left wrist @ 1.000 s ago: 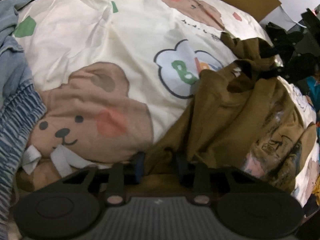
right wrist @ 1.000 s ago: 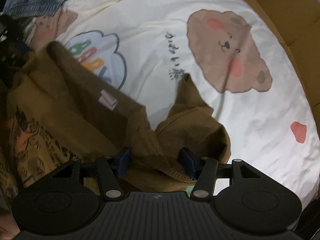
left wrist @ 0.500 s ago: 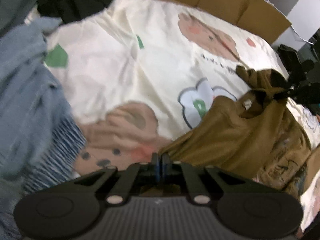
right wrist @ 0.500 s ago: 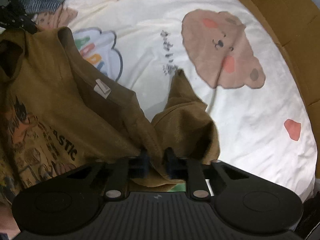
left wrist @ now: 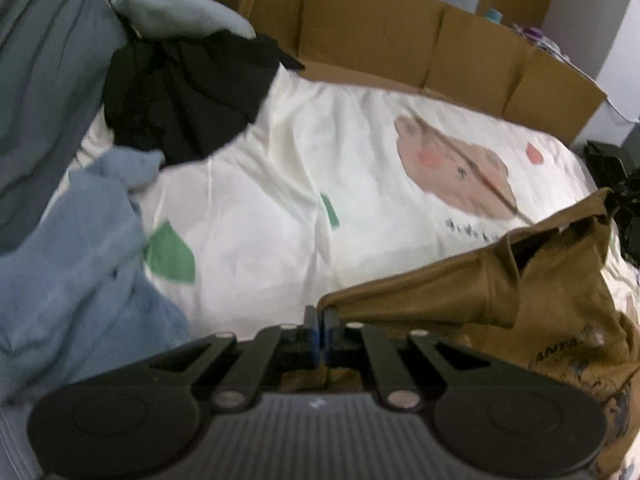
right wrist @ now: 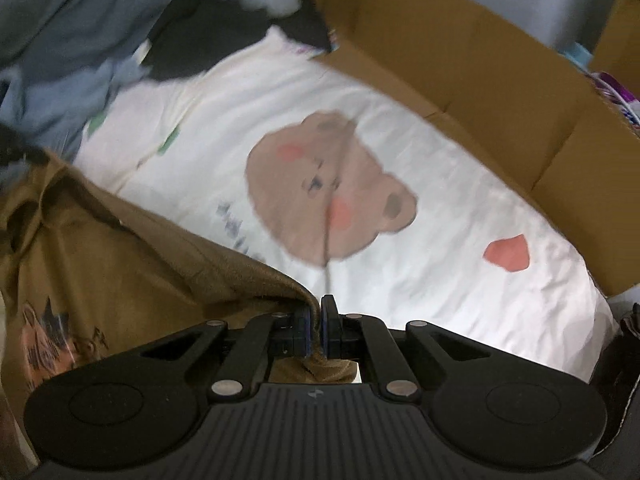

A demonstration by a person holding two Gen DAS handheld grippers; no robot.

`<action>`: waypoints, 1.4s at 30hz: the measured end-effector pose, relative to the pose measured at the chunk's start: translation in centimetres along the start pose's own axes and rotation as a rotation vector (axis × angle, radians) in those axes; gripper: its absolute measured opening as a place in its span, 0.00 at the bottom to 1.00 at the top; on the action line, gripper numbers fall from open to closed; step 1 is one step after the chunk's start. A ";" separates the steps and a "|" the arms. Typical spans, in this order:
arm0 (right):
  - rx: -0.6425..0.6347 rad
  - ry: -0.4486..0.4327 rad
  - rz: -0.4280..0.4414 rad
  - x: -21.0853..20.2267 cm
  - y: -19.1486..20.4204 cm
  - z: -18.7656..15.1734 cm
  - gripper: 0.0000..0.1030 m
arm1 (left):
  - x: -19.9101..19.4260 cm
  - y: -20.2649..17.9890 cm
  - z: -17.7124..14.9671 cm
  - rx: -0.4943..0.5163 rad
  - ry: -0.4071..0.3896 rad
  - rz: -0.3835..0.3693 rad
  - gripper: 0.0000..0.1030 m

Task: Fold clothes
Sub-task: 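Lay the T-shirt flat on the duvet and open both tools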

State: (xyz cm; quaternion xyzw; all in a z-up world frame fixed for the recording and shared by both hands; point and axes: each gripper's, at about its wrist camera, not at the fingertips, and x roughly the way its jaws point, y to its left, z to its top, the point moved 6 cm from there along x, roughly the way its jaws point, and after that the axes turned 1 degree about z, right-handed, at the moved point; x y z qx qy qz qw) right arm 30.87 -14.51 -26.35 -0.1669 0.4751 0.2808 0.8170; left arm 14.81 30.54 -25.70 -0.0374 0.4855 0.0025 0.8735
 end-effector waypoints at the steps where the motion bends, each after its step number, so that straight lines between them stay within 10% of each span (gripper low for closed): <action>1: 0.011 -0.010 -0.003 0.2 -0.3 0.6 0.03 | 0.2 0.2 0.5 -0.003 -0.006 0.004 0.02; 18: 0.064 0.019 -0.121 8.0 -2.9 4.0 0.04 | 6.4 0.1 0.5 0.006 0.095 0.062 0.09; 21: 0.103 0.031 -0.149 9.3 -3.4 3.0 0.20 | 6.2 -0.8 -0.7 0.030 0.104 0.043 0.12; 35: 0.253 -0.091 -0.154 5.6 -3.8 1.0 0.39 | 6.7 -3.5 -2.0 0.069 0.073 0.011 0.53; 42: 0.321 -0.089 -0.166 4.1 -4.7 -1.8 0.39 | 8.7 -3.9 -0.1 0.062 0.037 0.058 0.53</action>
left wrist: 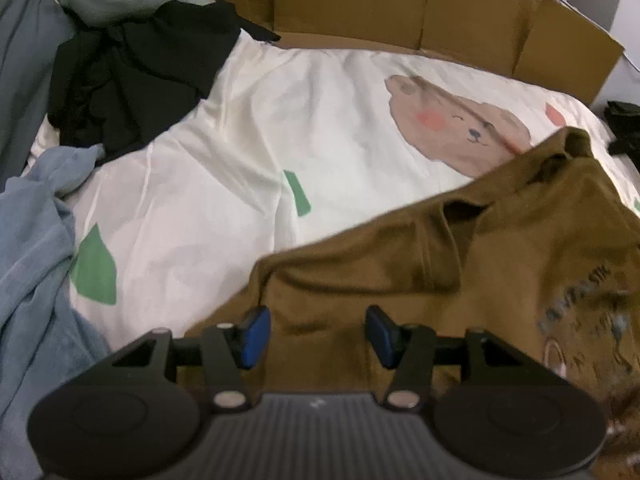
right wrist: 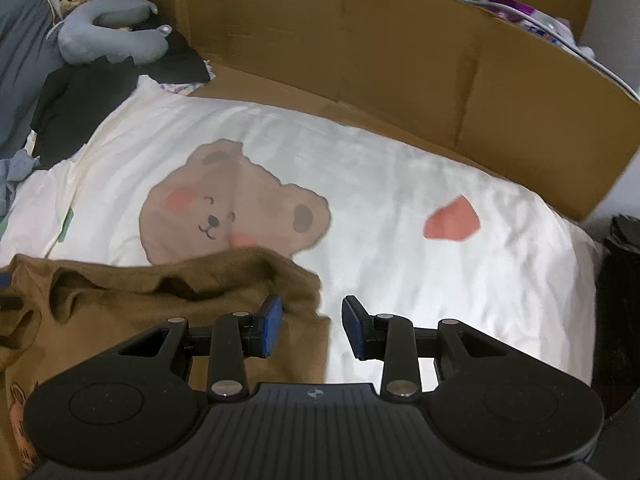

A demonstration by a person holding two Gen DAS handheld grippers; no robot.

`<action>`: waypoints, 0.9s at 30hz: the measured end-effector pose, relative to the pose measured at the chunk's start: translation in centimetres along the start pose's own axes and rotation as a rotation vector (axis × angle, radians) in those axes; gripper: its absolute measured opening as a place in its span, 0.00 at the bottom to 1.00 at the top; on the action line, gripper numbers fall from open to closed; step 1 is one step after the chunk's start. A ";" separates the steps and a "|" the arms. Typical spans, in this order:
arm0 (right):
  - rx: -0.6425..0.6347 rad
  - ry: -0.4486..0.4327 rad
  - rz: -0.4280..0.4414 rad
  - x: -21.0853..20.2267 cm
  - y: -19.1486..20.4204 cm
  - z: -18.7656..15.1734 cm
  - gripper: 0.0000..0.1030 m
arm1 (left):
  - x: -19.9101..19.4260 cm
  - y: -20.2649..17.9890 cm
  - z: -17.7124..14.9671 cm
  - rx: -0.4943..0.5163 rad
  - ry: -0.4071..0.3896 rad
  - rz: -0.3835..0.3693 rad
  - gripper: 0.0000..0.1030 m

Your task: Fold clothes

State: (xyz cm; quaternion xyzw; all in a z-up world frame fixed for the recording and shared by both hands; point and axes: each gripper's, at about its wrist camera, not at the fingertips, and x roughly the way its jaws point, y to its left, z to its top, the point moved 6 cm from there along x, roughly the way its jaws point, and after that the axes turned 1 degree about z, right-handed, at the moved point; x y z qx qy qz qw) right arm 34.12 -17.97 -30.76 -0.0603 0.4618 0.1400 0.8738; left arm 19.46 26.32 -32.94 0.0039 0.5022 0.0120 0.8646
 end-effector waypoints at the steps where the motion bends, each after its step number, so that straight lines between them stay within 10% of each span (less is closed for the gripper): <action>1: 0.014 0.003 0.000 -0.2 -0.4 -0.5 0.39 | 0.4 0.1 0.0 0.000 0.013 0.011 0.51; 5: 0.094 0.020 0.001 -0.9 -1.8 -2.8 0.39 | 1.3 0.4 -0.1 -0.018 0.036 0.024 0.48; 8: 0.136 0.046 0.004 -0.7 -2.4 -4.8 0.39 | 1.9 0.2 -0.8 -0.015 0.067 0.007 0.00; 24: 0.213 0.147 0.056 0.0 -2.9 -10.5 0.39 | -1.2 -4.2 -3.2 0.070 0.094 -0.167 0.01; 26: 0.224 0.134 0.059 -0.4 -3.1 -10.3 0.40 | -1.6 -3.7 -2.6 0.085 0.073 -0.089 0.11; 27: 0.230 0.127 0.061 -0.7 -3.2 -10.2 0.41 | -1.9 -3.1 -2.2 0.079 0.054 -0.053 0.31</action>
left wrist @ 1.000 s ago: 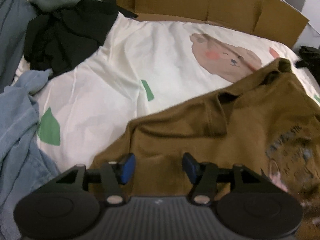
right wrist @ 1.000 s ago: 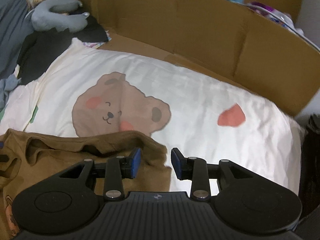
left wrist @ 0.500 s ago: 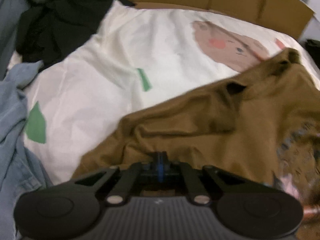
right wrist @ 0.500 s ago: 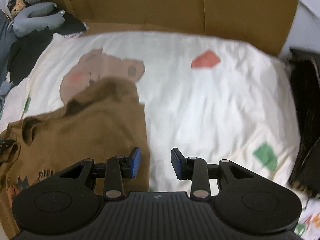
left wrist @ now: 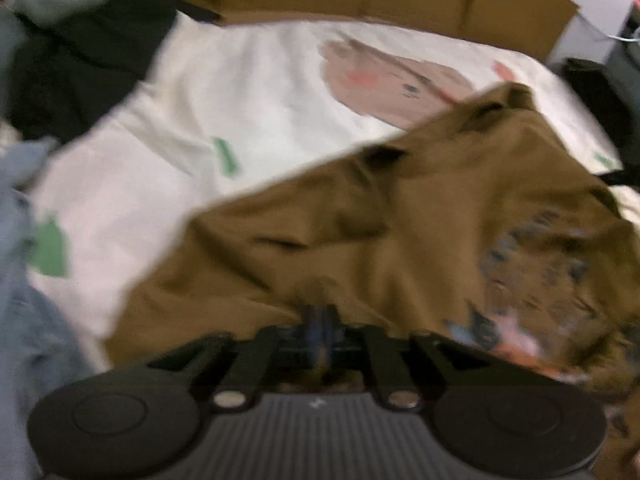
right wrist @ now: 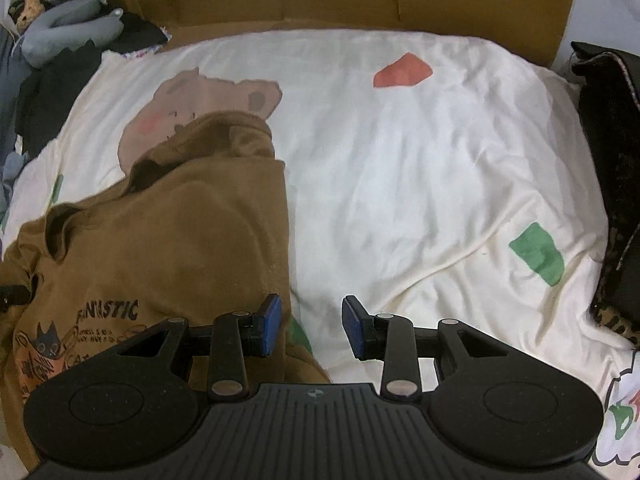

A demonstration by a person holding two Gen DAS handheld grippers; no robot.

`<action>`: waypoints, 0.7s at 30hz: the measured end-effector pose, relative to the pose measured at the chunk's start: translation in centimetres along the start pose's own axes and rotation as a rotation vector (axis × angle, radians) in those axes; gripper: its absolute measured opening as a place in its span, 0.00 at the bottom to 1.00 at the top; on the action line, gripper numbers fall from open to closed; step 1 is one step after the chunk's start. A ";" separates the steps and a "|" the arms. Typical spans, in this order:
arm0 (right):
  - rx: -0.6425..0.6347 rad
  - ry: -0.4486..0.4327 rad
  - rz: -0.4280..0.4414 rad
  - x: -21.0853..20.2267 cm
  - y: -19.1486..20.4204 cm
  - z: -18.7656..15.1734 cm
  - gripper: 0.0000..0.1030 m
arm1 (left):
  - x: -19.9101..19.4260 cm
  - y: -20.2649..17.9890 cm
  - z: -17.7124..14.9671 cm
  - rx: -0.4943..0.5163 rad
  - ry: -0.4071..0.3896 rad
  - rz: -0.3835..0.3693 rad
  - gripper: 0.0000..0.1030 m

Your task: Fold clothes

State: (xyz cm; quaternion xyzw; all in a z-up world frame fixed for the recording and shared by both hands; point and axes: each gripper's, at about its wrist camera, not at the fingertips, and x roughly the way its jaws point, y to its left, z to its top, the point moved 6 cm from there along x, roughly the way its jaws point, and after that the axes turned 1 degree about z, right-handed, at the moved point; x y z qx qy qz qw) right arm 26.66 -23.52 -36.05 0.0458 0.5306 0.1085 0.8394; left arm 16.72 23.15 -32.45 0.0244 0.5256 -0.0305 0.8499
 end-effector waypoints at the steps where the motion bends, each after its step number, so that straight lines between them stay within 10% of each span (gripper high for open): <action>1: 0.006 -0.007 0.004 -0.2 -0.1 0.1 0.43 | -0.3 0.6 0.3 -0.006 -0.018 0.035 0.49; 11: 0.000 -0.019 0.027 -0.4 0.8 -0.7 0.49 | 3.4 2.1 0.7 0.054 0.041 0.102 0.52; 15: 0.012 -0.028 0.029 -0.5 0.7 -0.8 0.49 | 3.7 2.0 0.6 0.013 0.048 0.070 0.05; 21: 0.025 -0.050 0.038 -0.6 0.8 -0.4 0.49 | 1.7 1.5 0.8 -0.036 0.046 -0.003 0.05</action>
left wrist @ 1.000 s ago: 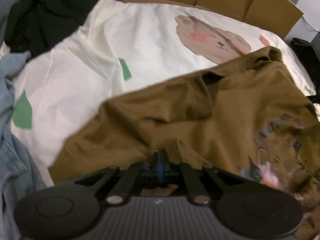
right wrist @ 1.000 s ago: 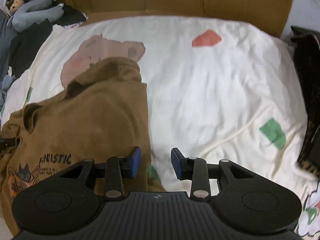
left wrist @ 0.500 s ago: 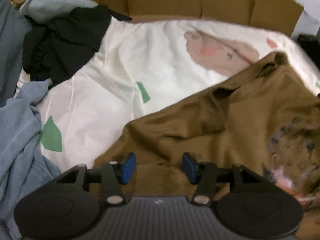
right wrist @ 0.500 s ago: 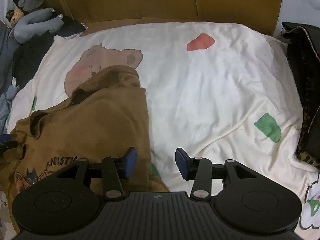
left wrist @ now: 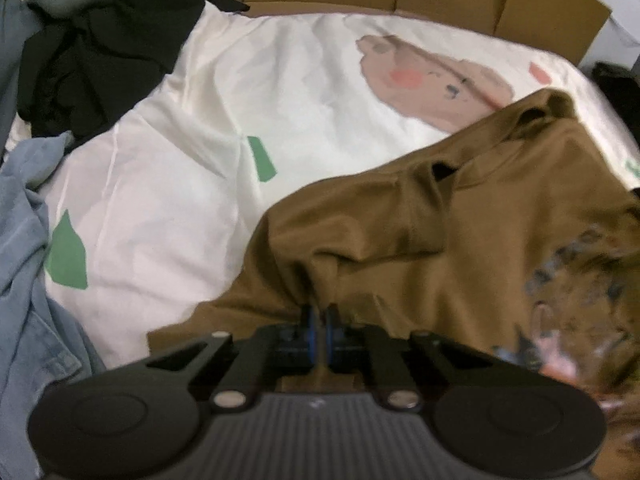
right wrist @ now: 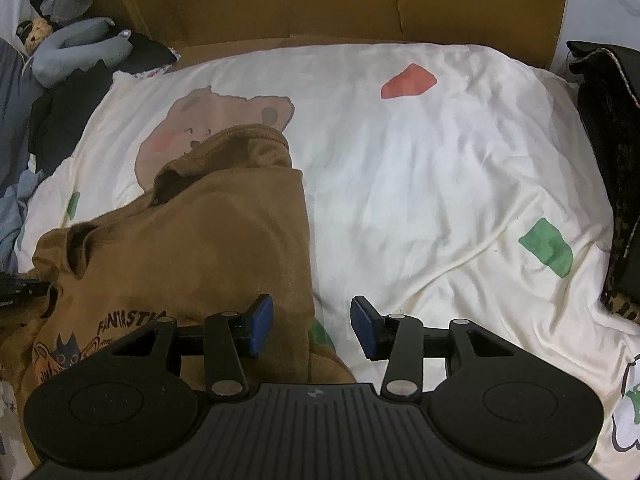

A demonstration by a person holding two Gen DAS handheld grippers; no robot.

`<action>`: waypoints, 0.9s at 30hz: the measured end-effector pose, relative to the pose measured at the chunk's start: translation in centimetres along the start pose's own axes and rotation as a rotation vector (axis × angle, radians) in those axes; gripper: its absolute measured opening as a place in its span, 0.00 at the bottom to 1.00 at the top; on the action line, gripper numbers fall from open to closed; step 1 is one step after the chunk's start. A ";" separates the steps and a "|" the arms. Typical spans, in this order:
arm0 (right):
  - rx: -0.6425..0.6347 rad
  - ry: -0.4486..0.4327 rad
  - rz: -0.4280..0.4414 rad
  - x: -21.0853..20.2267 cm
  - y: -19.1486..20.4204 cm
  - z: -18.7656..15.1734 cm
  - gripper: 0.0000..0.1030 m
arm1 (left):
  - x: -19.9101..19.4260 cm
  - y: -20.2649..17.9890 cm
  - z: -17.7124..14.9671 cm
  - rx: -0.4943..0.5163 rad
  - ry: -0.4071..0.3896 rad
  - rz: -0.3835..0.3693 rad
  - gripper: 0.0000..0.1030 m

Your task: Fold clothes

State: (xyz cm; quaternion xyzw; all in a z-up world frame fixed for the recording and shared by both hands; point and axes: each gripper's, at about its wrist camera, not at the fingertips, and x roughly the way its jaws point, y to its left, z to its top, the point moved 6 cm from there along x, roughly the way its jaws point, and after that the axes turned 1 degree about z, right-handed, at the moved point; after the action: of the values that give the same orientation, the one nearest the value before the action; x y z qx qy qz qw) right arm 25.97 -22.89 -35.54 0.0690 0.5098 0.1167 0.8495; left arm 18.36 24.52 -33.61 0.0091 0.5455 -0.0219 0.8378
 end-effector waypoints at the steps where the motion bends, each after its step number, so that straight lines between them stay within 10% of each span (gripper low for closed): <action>1: 0.001 -0.003 0.003 0.0 0.1 0.1 0.49 | -0.4 -0.1 0.0 -0.010 -0.002 -0.017 0.05; 10: -0.015 -0.004 0.012 0.1 0.9 0.3 0.49 | 0.1 -3.1 -1.4 0.035 0.034 -0.076 0.32; 19: -0.012 -0.006 0.006 0.2 0.7 0.2 0.49 | -4.3 -0.6 -0.4 0.083 0.027 -0.101 0.32; 27: -0.020 -0.004 0.005 0.4 0.9 0.3 0.49 | -4.0 4.3 2.1 0.081 0.010 0.022 0.32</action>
State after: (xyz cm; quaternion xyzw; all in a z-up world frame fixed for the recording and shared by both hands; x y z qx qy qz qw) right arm 26.29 -21.95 -35.58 0.0620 0.5069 0.1236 0.8509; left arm 18.85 28.86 -29.12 0.0491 0.5484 -0.0348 0.8340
